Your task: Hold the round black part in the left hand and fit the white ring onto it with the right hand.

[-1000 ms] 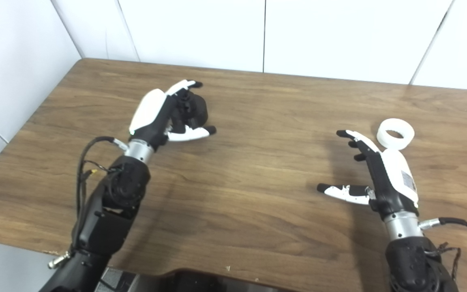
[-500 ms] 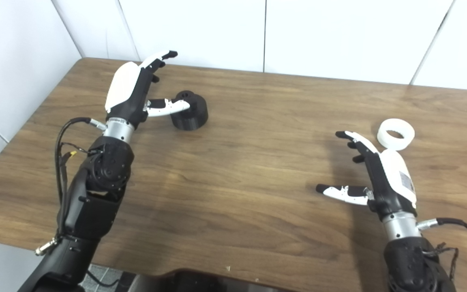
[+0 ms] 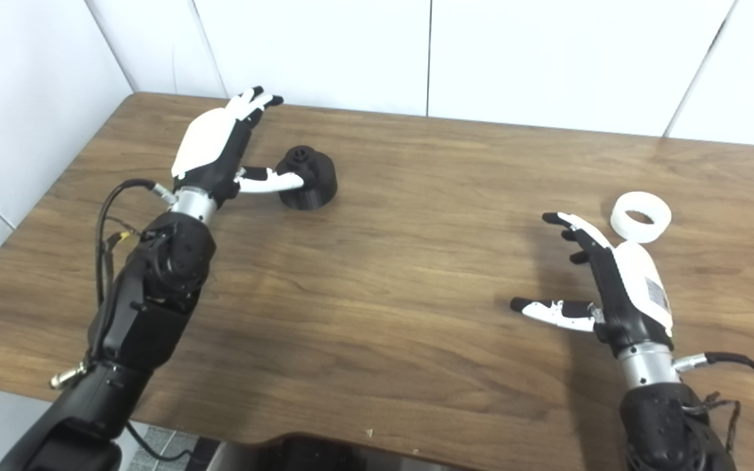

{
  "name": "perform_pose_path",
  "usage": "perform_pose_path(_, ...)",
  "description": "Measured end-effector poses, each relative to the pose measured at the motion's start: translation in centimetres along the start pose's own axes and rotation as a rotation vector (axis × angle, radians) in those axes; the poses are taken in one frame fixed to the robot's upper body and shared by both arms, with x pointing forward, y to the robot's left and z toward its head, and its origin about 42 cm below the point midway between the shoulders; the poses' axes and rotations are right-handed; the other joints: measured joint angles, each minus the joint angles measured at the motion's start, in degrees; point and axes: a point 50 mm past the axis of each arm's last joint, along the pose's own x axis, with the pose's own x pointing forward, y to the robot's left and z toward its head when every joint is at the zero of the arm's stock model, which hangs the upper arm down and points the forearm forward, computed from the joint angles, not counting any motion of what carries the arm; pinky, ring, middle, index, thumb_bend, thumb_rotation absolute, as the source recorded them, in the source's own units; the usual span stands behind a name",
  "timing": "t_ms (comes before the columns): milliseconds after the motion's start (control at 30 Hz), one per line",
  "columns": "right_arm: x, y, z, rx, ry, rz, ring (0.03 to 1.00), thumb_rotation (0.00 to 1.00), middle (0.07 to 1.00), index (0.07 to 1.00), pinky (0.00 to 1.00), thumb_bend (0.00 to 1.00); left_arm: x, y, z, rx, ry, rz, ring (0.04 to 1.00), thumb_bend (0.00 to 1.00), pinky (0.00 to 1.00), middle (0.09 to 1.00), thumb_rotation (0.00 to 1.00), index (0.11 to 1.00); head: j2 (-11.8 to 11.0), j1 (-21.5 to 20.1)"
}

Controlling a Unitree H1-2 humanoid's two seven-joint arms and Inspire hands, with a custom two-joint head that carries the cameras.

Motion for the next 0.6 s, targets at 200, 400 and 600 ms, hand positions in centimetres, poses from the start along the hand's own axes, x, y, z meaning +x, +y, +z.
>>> perform_pose_path(200, -0.2, 0.1, -0.1, -0.003, 0.002, -0.005, 0.816, 0.19, 0.871, 0.824, 0.68, 0.8, 0.5, -0.7, -0.7, 0.047, 0.041, -0.029, 1.0, 1.0, 1.0, 1.0, 0.52, 0.871, 0.2, 0.1)
perform_pose_path(400, -0.2, 0.0, -0.1, -0.005, -0.001, -0.008, 0.816, 0.19, 0.872, 0.824, 0.68, 0.81, 0.5, -1.0, -1.2, 0.073, 0.052, -0.068, 1.0, 1.0, 1.0, 1.0, 0.54, 0.871, 0.4, 0.0)
perform_pose_path(600, -0.2, 0.0, -0.1, -0.006, -0.001, -0.008, 0.82, 0.19, 0.88, 0.825, 0.68, 0.8, 0.4, -1.6, -0.9, 0.09, 0.048, -0.097, 1.0, 1.0, 1.0, 1.0, 0.58, 0.866, 0.6, 0.0)
